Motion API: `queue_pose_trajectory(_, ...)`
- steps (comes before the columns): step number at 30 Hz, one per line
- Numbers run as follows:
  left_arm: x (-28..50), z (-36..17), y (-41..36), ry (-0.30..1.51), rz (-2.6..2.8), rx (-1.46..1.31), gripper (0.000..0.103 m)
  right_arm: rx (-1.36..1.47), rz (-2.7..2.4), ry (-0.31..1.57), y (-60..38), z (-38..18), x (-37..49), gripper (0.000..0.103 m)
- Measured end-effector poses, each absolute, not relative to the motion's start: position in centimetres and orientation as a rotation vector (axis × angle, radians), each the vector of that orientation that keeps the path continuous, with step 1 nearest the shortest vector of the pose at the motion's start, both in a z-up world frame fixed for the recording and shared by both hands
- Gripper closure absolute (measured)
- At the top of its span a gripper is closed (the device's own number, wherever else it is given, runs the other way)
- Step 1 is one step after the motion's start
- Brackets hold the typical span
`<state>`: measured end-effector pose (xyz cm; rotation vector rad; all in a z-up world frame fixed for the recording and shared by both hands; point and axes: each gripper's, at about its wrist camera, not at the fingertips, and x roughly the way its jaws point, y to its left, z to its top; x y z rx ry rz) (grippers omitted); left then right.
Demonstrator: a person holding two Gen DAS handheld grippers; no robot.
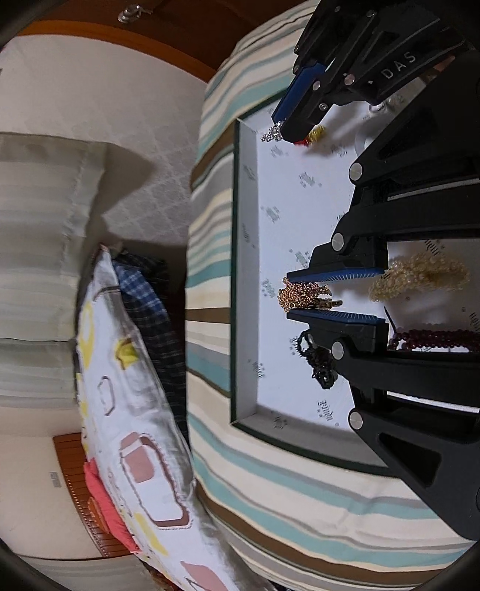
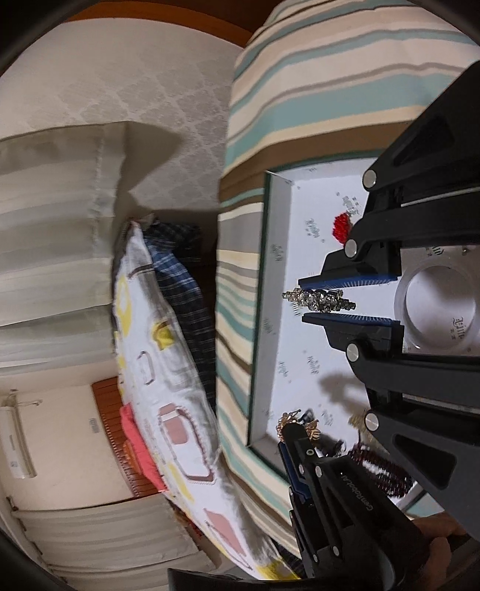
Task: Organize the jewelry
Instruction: 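Carry gold chain into box with left tool while right tool carries brooch there, then open both tools to release gold chain and rhinestone brooch in the box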
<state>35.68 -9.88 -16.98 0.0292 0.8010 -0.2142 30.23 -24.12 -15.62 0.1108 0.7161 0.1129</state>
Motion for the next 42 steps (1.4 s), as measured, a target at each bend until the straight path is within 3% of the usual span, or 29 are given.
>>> queue_pose_trajectory(16,37.9,-19.0,-10.5,0.917,-0.184,0.065,0.088,0.076,0.088,0.86,-23.7,-17.7,32.8,0.089)
queue_pose_trajectory(35,38.3,-19.6,-10.7,0.947,-0.184,0.086,0.086,0.071,0.081,0.887,-23.7,-18.0,33.1,0.089)
queue_pose_trajectory(39,38.2,-19.5,-10.7,0.939,-0.179,0.082,0.072,0.074,0.078,0.882,-23.8,-17.9,33.2,0.08)
queue_pose_trajectory(42,38.1,-19.3,-10.6,0.934,-0.178,0.085,0.07,0.076,0.077,0.878,-23.8,-17.9,33.1,0.078)
